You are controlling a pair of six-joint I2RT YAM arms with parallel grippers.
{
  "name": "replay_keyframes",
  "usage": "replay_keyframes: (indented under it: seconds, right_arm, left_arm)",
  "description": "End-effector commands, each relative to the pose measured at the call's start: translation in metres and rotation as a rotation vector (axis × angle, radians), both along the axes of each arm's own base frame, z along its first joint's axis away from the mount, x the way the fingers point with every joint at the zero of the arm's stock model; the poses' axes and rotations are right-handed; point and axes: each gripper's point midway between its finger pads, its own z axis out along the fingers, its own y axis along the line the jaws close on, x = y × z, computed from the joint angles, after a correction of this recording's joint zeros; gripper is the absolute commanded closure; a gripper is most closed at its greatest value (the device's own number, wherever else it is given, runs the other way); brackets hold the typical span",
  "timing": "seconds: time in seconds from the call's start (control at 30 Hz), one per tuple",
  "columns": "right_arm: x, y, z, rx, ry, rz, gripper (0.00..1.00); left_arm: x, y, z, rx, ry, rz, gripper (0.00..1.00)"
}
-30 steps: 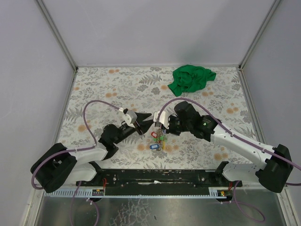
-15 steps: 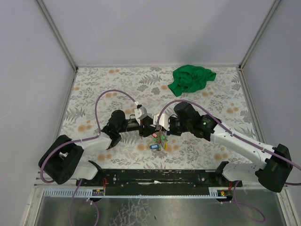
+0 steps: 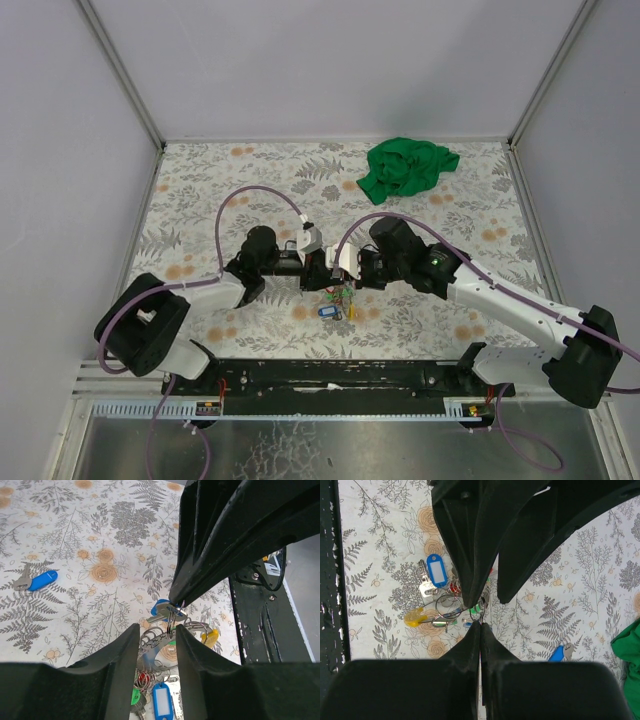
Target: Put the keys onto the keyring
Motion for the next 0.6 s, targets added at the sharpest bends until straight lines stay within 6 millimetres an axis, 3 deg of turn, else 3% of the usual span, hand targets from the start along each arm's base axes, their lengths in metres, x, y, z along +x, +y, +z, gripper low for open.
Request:
replay_keyframes:
  seconds: [0.0, 0.17, 0.33, 0.57]
  right_arm:
    - [0.006, 0.013, 0.031, 0.077, -0.047, 0.029, 1.0]
    - [0.005, 0.014, 0.031, 0.079, -0.04, 0.033, 1.0]
    - [0.005, 0.014, 0.03, 0.066, -0.028, 0.026, 1.0]
    - [0.012, -0.005, 0.017, -0.024, -0.013, -0.088, 1.0]
  left_arm:
    - [-0.002, -0.005, 0.005, -0.007, -0.004, -0.057, 0.68]
    - [-0.005, -0.007, 0.006, -0.013, 0.009, -0.084, 0.78]
    - [-0.005, -0.006, 0.007, -0.016, 0.005, -0.081, 1.0]
    - [0.004, 0.003, 0.017, -0.024, -0.045, 0.04, 1.0]
